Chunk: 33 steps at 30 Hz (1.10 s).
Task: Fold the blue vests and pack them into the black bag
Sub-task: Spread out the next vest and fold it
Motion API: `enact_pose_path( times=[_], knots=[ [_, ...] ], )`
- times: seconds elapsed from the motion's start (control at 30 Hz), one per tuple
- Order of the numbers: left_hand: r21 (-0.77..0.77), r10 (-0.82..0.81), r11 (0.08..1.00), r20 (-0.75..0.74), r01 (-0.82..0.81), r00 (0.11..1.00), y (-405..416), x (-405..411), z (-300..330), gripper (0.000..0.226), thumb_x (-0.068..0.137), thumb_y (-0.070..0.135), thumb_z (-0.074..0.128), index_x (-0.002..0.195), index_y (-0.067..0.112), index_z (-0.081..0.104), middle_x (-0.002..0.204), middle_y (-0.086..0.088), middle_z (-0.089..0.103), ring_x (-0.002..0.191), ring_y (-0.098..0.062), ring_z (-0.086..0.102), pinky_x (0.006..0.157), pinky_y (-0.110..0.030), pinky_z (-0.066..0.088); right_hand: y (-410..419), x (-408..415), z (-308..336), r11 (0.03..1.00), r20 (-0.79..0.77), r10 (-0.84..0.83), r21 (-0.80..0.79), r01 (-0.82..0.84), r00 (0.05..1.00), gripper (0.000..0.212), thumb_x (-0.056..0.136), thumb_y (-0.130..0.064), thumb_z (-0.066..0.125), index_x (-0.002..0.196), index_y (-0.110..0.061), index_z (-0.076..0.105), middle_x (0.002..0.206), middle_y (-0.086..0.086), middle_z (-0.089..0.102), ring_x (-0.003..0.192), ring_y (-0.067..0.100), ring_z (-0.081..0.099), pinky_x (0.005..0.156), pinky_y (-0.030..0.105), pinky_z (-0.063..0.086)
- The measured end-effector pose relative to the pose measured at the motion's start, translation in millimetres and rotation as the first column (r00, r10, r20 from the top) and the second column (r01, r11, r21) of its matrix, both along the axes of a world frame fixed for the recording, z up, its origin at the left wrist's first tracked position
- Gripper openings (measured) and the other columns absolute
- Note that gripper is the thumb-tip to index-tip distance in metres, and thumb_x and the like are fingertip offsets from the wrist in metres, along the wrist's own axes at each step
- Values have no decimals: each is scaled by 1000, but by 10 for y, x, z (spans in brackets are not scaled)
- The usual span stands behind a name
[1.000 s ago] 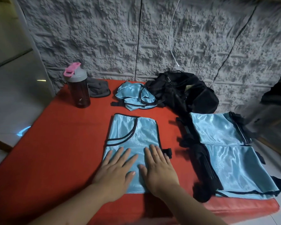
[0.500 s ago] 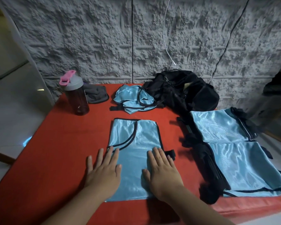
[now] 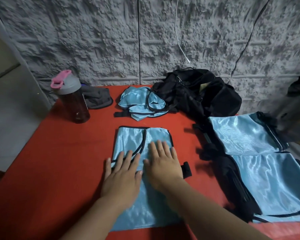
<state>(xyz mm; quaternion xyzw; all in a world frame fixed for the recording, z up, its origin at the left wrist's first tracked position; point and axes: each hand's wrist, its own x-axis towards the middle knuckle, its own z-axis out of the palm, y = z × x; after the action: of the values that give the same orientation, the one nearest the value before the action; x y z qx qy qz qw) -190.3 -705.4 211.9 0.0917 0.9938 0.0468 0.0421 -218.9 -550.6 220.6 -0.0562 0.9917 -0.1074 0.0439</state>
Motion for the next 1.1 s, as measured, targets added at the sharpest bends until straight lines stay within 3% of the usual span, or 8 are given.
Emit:
enact_pose_path(
  times=[0.1, 0.27, 0.37, 0.5, 0.63, 0.8, 0.93, 1.1],
  knots=[
    [30, 31, 999, -22, -31, 999, -34, 26, -62, 73, 84, 60, -17, 155, 46, -15, 167, 10, -15, 153, -15, -19, 122, -52, -11, 31, 52, -88, 999, 18, -14, 36, 13, 1000, 73, 100, -55, 4, 162, -18, -7, 169, 4, -14, 153, 19, -24, 125, 50, -10],
    [27, 66, 997, -1, -66, 998, -24, 11, -117, 65, 94, 56, 10, 158, 45, 14, 168, 6, 15, 156, -18, 6, 122, -57, 5, 13, -17, -47, 999, 49, -30, 46, 28, 998, 76, 96, -55, -1, 162, -17, -6, 170, 5, -11, 154, 21, -21, 124, 50, -12],
    [11, 77, 997, 18, -77, 997, -31, 26, -154, 65, 91, 49, 26, 155, 39, 32, 162, 1, 34, 152, -22, 26, 118, -60, 20, -20, -120, 32, 1000, 19, -27, 10, 26, 999, 70, 103, -48, 15, 162, -15, -4, 170, 5, -9, 155, 21, -18, 124, 46, -14],
    [0, 107, 994, -3, -107, 994, -4, 45, -197, 64, 94, 54, 22, 156, 40, 30, 164, 2, 29, 154, -21, 20, 120, -59, 15, -20, -316, 43, 999, -12, -48, -25, 48, 999, 70, 104, -47, 17, 162, -16, -6, 170, 4, -12, 155, 21, -19, 125, 43, -13],
    [5, 98, 995, -16, -98, 995, 5, 52, -190, 61, 97, 56, 29, 152, 35, 41, 159, -2, 39, 149, -24, 32, 115, -59, 20, 1, -499, 8, 992, -5, -78, -96, 78, 997, 69, 106, -47, 24, 163, -18, -1, 171, 3, -7, 156, 21, -15, 126, 43, -7],
    [38, 99, 995, -47, -97, 994, -27, 55, -166, 65, 98, 59, 23, 157, 34, 30, 165, 2, 26, 154, -22, 14, 117, -56, 10, 17, -557, -66, 997, 63, -80, 8, 79, 995, 65, 105, -52, 11, 162, -27, -5, 170, 2, -16, 153, 19, -24, 125, 46, -10],
    [68, 256, 964, 17, -256, 967, -214, -39, -108, 74, 90, 64, 0, 160, 42, 5, 169, 10, 1, 156, -19, -7, 123, -54, -6, 5, -558, -76, 995, 84, -102, 26, 100, 991, 65, 104, -54, 9, 162, -27, -6, 169, 1, -16, 153, 18, -25, 125, 47, -12],
    [134, 382, 908, 130, -398, 915, -415, -194, 28, 63, 101, 58, 12, 160, 40, -1, 169, 7, -6, 155, -23, -11, 123, -53, -7, -30, -533, -13, 994, -15, -109, 0, 109, 994, 67, 105, -51, 17, 163, -23, -3, 170, 2, -10, 155, 21, -20, 124, 48, -14]
  ],
)
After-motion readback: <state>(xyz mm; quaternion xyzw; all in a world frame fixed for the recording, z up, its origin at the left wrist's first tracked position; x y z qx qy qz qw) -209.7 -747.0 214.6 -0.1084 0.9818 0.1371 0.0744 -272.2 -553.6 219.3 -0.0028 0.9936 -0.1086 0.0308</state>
